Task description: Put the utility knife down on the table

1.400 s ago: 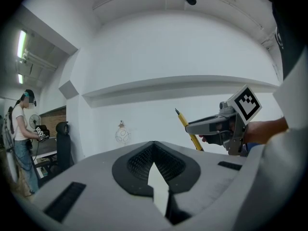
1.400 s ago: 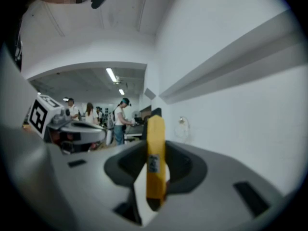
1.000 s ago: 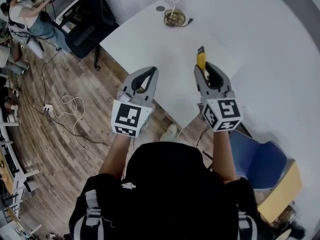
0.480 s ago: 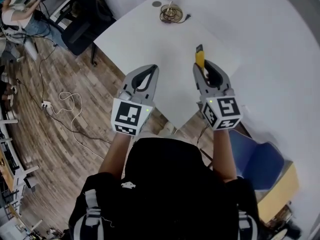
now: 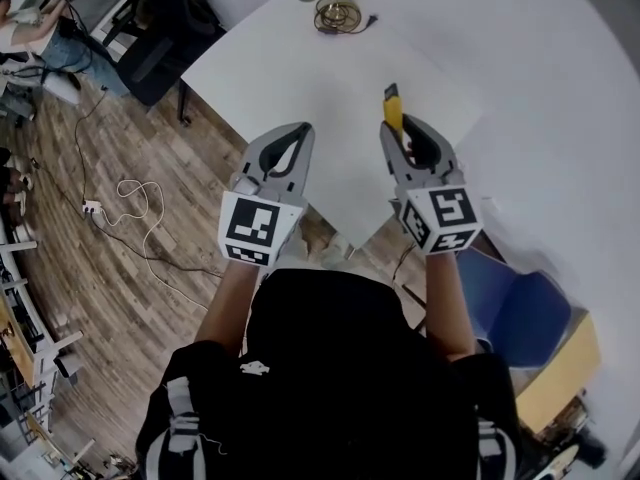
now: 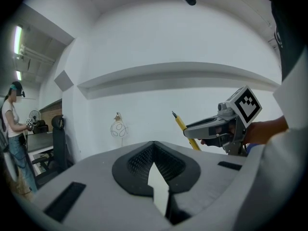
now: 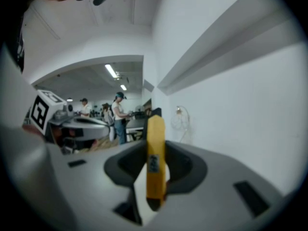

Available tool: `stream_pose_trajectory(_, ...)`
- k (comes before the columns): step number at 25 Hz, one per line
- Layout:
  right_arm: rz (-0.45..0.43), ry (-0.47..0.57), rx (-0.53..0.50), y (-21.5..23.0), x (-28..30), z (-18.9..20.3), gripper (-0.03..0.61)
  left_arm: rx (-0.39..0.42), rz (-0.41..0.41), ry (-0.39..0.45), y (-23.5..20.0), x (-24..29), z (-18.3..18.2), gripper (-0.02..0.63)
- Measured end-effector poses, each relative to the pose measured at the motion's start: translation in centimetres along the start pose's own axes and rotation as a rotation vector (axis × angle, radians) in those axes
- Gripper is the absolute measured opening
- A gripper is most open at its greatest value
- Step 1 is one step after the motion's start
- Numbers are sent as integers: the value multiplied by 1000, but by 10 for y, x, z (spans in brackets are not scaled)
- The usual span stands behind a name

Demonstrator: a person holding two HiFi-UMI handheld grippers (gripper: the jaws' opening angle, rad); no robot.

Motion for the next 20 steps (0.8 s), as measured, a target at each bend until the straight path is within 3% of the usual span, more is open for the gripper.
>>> stream_pose_trajectory(11,40,-38,21,-15,20,8,137,15,76,-11,-22,5,6,14)
stream_pose_trajectory(20,-4,-183,-11,-38,63,33,137,1,109,-37,-56,8,20,15)
Point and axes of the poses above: the fingertips, and each gripper's own axes: x forward along the fingers, y to its right, z out of its underside, the point moved 4 cm from there along -x, backward along the fingers, and after that the axes turned 4 degrees about -y, right-handed, at the moved point
